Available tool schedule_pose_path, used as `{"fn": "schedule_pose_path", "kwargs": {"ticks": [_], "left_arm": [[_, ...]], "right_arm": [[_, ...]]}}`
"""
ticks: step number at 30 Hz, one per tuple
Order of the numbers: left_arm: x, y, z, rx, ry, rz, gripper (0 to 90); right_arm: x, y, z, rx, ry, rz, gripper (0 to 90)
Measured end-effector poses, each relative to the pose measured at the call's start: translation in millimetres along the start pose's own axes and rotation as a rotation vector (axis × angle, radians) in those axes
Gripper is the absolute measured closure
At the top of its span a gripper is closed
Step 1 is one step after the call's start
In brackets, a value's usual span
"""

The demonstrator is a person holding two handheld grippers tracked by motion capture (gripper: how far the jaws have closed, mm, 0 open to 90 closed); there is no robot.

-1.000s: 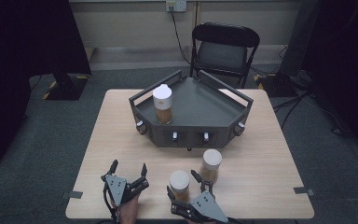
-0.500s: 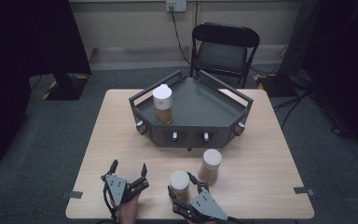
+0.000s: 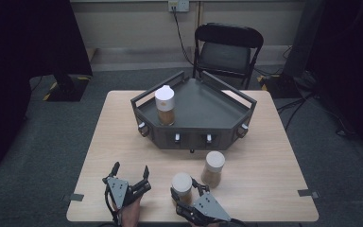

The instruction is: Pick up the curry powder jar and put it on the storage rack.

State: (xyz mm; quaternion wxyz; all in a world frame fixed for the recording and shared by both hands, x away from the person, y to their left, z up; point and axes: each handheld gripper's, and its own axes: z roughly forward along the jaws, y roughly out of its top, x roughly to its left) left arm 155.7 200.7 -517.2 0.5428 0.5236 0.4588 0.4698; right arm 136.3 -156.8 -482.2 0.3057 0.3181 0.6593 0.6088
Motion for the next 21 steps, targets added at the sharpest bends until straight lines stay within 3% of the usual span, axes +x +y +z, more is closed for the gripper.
{"fn": "schedule_pose_path", "kwargs": {"ticks": [21], "left_arm": [[-0.6, 0.1, 0.0, 0.000, 0.003, 0.000, 0.3]], "right_arm": [[1.3, 8.1, -0.9, 0.029, -0.008, 0.015, 34.0]]}}
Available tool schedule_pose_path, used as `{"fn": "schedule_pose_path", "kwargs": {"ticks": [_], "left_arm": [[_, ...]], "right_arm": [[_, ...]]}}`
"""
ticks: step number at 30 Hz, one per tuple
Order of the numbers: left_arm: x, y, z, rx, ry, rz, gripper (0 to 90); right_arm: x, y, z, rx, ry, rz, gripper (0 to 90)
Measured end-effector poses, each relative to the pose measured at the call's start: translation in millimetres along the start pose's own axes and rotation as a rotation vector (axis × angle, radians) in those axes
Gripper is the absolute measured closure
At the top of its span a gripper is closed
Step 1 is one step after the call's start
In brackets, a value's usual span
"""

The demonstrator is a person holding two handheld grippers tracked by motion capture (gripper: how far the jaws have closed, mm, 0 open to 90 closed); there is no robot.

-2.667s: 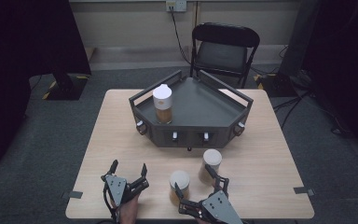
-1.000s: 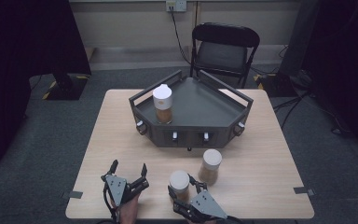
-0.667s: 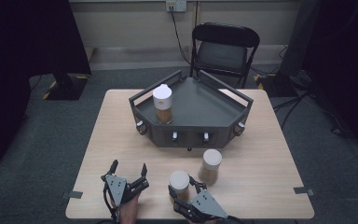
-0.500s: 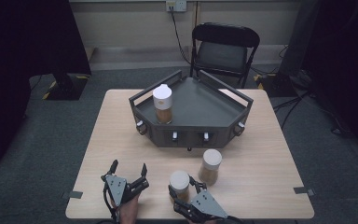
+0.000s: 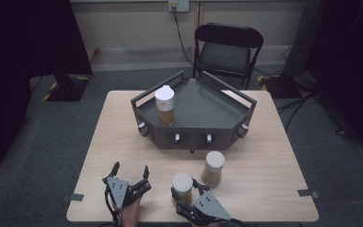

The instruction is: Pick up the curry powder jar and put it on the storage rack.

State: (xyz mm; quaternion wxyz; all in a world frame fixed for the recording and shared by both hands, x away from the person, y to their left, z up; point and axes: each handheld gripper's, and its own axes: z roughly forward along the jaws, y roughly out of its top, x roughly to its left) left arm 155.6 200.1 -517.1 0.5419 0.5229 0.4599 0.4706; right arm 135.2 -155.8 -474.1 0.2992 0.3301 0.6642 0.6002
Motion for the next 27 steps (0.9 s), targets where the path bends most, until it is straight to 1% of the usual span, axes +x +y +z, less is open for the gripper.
{"fn": "schedule_pose_path", "kwargs": {"ticks": [15, 27], "left_arm": [[0.0, 0.0, 0.0, 0.000, 0.000, 0.000, 0.4], [0.0, 0.0, 0.0, 0.000, 0.000, 0.000, 0.4]], "right_arm": [[0.0, 7.5, -1.4, -0.004, 0.002, 0.005, 34.0], [-0.8, 16.5, -1.6, 0.003, 0.014, 0.005, 34.1]]}}
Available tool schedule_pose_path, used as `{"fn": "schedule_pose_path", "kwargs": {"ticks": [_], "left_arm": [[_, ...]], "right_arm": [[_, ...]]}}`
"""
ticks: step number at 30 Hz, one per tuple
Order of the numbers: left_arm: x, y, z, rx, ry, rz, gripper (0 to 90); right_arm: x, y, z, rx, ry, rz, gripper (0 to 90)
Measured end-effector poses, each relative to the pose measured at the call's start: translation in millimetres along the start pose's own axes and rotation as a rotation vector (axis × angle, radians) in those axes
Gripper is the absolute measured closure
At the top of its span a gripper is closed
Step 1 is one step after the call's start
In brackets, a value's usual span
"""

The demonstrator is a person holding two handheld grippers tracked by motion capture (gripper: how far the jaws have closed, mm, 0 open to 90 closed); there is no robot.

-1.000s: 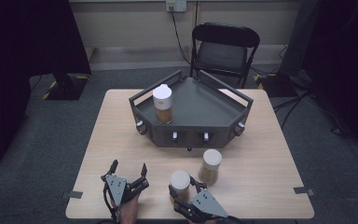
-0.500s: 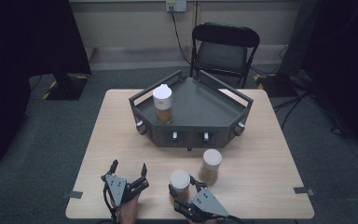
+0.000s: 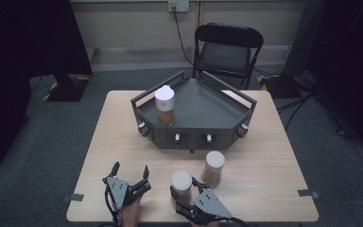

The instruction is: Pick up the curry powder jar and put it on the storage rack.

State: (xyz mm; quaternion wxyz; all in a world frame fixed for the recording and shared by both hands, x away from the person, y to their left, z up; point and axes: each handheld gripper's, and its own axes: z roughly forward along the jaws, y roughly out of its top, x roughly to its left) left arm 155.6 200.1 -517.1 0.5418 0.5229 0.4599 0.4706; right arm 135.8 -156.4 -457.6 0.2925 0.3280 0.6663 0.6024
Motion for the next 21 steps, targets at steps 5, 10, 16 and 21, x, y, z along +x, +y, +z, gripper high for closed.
{"fn": "schedule_pose_path", "kwargs": {"ticks": [5, 10, 16, 21], "left_arm": [[0.0, 0.0, 0.0, 0.000, 0.000, 0.000, 0.4], [0.0, 0.0, 0.0, 0.000, 0.000, 0.000, 0.4], [0.0, 0.0, 0.0, 0.000, 0.000, 0.000, 0.5], [0.0, 0.0, 0.0, 0.000, 0.000, 0.000, 0.5]], "right_arm": [[-0.3, 2.6, -0.4, -0.004, -0.002, 0.008, 34.1], [-1.3, 7.8, -0.9, -0.011, -0.004, 0.006, 34.1], [-1.9, 11.5, -1.0, -0.015, -0.004, 0.009, 34.1], [-1.3, 14.3, -0.8, -0.015, -0.004, 0.003, 34.1]]}}
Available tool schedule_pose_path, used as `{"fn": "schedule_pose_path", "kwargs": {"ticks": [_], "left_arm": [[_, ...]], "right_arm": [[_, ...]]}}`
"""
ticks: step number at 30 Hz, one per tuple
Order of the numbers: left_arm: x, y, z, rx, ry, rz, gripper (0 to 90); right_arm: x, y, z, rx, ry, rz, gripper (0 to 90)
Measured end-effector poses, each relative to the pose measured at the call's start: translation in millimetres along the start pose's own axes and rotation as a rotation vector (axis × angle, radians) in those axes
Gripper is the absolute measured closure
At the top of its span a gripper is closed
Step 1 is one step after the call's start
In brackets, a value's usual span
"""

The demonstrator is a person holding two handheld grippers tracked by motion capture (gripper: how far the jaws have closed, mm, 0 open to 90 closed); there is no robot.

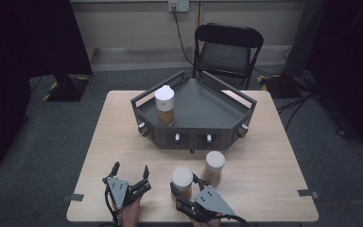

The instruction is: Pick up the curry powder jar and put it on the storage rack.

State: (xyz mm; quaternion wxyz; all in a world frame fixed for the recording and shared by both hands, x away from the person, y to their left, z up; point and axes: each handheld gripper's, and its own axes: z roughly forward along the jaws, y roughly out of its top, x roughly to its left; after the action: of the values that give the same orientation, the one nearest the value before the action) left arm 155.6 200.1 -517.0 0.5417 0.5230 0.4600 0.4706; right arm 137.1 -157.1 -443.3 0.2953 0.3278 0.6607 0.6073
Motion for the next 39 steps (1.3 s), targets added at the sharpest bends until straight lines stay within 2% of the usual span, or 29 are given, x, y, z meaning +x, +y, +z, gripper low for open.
{"fn": "schedule_pose_path", "kwargs": {"ticks": [12, 26, 39], "left_arm": [[0.1, 0.0, 0.0, 0.000, -0.001, 0.000, 0.5], [0.1, 0.0, 0.0, 0.000, -0.001, 0.000, 0.5], [0.1, 0.0, 0.0, 0.000, 0.000, 0.000, 0.6]], "right_arm": [[-2.8, 12.7, 1.1, 0.000, -0.001, 0.000, 34.1], [-10.8, 33.6, 10.7, 0.011, -0.003, -0.001, 34.1], [-22.2, 60.7, 17.9, 0.012, -0.022, -0.004, 34.0]]}}
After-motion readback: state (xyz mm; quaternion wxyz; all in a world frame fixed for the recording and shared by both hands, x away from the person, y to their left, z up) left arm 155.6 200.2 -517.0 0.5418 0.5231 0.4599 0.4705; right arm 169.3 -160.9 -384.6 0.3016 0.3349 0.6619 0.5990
